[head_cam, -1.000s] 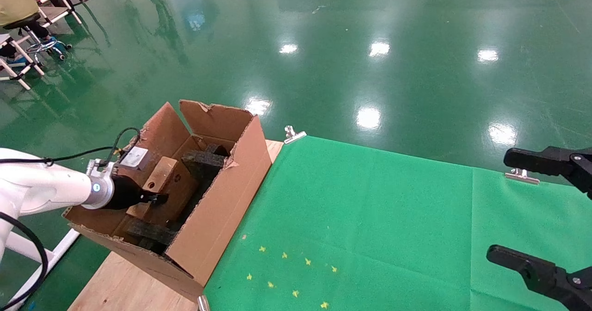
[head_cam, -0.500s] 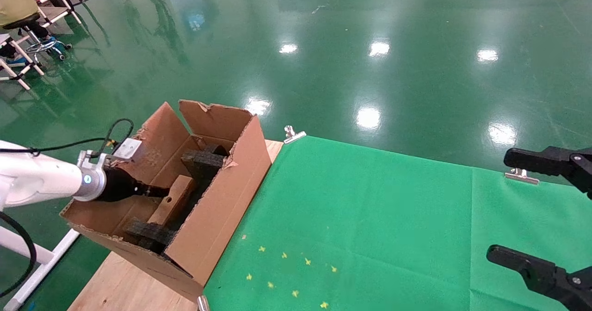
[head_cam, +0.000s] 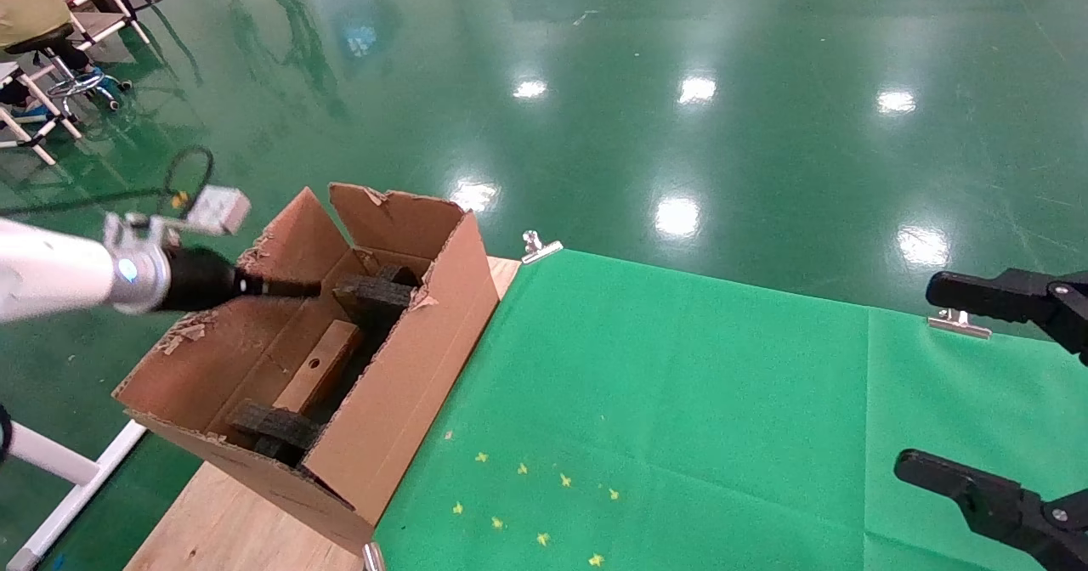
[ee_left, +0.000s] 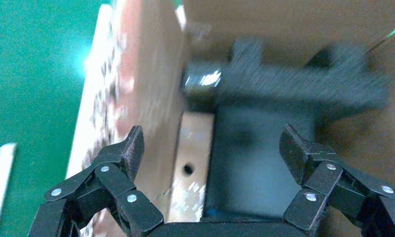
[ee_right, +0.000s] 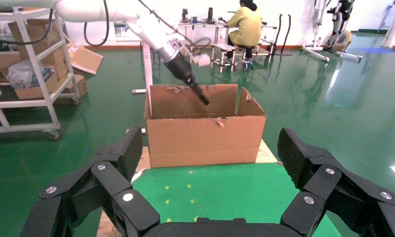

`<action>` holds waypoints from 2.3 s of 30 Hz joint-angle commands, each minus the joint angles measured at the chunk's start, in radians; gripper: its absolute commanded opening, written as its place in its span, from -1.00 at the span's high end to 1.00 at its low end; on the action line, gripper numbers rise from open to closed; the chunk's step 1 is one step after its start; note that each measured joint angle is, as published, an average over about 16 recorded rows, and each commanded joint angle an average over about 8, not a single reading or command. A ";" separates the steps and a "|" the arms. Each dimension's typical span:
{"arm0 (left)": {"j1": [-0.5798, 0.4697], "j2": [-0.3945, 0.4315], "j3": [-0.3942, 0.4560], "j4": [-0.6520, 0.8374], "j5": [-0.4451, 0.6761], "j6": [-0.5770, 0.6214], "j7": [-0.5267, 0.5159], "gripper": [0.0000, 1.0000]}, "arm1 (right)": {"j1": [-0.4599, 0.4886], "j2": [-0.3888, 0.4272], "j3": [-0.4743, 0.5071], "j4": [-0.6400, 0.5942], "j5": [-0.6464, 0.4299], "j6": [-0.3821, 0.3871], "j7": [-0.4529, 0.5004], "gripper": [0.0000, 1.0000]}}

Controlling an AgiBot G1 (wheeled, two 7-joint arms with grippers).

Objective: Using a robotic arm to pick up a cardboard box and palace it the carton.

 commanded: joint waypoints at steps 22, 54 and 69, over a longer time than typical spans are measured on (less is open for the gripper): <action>0.053 -0.146 -0.210 -0.310 -0.437 0.548 -0.330 -1.00 | 0.000 0.000 0.000 0.000 0.000 0.000 0.000 -1.00; 0.285 -0.137 -0.352 -0.652 -0.581 0.544 -0.043 -1.00 | 0.000 0.000 0.000 0.000 0.000 0.000 0.000 -1.00; 0.432 -0.132 -0.443 -0.872 -0.673 0.545 0.138 -1.00 | 0.000 0.000 0.000 0.000 0.000 0.000 0.000 -1.00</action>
